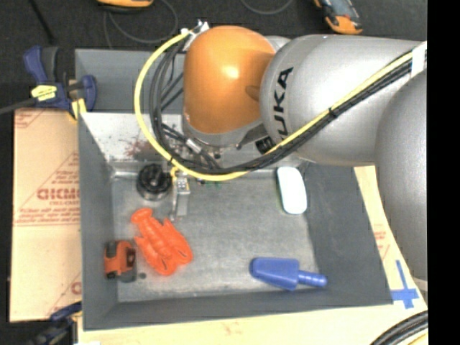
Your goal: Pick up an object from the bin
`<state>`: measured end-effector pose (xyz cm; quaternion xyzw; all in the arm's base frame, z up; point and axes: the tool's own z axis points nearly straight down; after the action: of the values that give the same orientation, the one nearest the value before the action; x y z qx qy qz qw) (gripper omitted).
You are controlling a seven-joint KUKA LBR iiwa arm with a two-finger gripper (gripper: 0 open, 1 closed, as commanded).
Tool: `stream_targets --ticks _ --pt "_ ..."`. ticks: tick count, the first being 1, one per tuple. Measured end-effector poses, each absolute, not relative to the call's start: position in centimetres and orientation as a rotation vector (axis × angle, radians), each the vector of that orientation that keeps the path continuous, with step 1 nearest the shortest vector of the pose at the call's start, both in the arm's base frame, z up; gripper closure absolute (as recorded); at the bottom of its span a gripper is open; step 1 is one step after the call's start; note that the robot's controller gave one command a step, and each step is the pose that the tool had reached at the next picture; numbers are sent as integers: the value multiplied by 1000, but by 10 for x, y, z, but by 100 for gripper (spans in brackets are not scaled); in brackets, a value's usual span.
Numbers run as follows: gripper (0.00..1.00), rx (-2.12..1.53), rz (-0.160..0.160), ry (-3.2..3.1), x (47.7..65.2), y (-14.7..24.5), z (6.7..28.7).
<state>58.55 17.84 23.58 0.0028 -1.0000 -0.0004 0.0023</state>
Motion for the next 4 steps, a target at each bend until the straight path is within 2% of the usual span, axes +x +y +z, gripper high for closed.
stream_targets --ticks 1,2,3,4 --pt "0 4 -4 -3145 587 177 241" --pt "100 -555 -1 -3093 584 153 205" --pt "100 -555 -2 -3094 584 153 205" --pt "100 -478 -2 -3110 589 153 196"
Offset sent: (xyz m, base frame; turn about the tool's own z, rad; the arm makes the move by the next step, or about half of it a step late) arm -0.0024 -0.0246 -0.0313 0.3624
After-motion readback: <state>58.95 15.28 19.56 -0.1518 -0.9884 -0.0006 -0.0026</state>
